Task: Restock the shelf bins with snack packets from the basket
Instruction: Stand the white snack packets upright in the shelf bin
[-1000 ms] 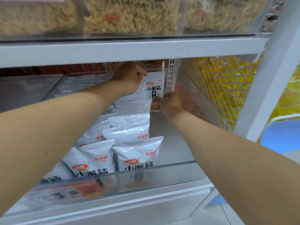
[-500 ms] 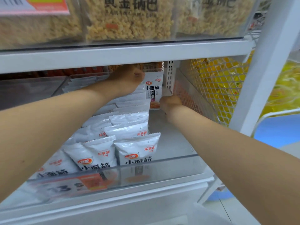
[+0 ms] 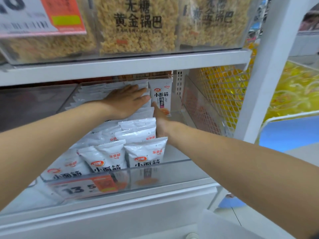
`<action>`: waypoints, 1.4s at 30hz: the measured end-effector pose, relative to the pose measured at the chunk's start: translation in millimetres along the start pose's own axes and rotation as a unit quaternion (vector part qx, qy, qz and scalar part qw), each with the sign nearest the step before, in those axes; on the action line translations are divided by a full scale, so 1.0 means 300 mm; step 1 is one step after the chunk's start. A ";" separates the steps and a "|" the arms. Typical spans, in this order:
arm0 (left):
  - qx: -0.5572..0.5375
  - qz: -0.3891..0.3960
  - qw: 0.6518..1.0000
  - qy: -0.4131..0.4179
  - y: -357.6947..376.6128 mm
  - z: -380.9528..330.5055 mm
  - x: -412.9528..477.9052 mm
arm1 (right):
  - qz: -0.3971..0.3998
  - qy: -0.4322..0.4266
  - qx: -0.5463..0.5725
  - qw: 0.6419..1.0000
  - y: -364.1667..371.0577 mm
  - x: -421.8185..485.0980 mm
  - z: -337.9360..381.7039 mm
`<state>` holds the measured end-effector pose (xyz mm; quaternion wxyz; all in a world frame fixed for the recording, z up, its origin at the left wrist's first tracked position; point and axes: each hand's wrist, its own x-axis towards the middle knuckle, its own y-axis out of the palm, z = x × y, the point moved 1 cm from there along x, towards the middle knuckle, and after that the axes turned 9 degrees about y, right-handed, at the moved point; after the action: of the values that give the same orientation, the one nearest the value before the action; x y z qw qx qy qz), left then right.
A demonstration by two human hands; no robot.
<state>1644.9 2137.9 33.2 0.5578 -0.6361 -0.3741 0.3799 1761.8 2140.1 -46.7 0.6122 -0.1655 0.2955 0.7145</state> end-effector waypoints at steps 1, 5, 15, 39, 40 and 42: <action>-0.003 -0.003 1.000 -0.002 0.000 0.000 -0.002 | -0.004 0.007 0.018 1.000 0.004 -0.003 0.003; -0.038 -0.006 0.999 -0.008 -0.020 -0.013 -0.036 | -0.025 0.030 0.025 0.999 -0.026 -0.036 0.019; -0.084 -0.029 0.996 0.007 -0.004 -0.029 -0.220 | 0.133 0.105 -0.036 0.985 0.001 -0.167 -0.081; -0.069 -0.266 0.961 0.036 0.067 -0.106 -0.523 | -0.105 -0.380 -0.247 0.885 -0.059 -0.509 -0.157; -0.056 -0.266 0.962 0.028 0.072 -0.104 -0.522 | -0.111 -0.383 -0.253 0.882 -0.053 -0.501 -0.157; -0.050 -0.264 0.963 0.015 0.080 -0.103 -0.521 | -0.121 -0.382 -0.257 0.880 -0.046 -0.490 -0.160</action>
<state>1606.6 1981.9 22.3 0.6116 -0.5476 -0.5384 0.1906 1798.1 1997.1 1.2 0.6951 -0.0654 -0.1773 0.6936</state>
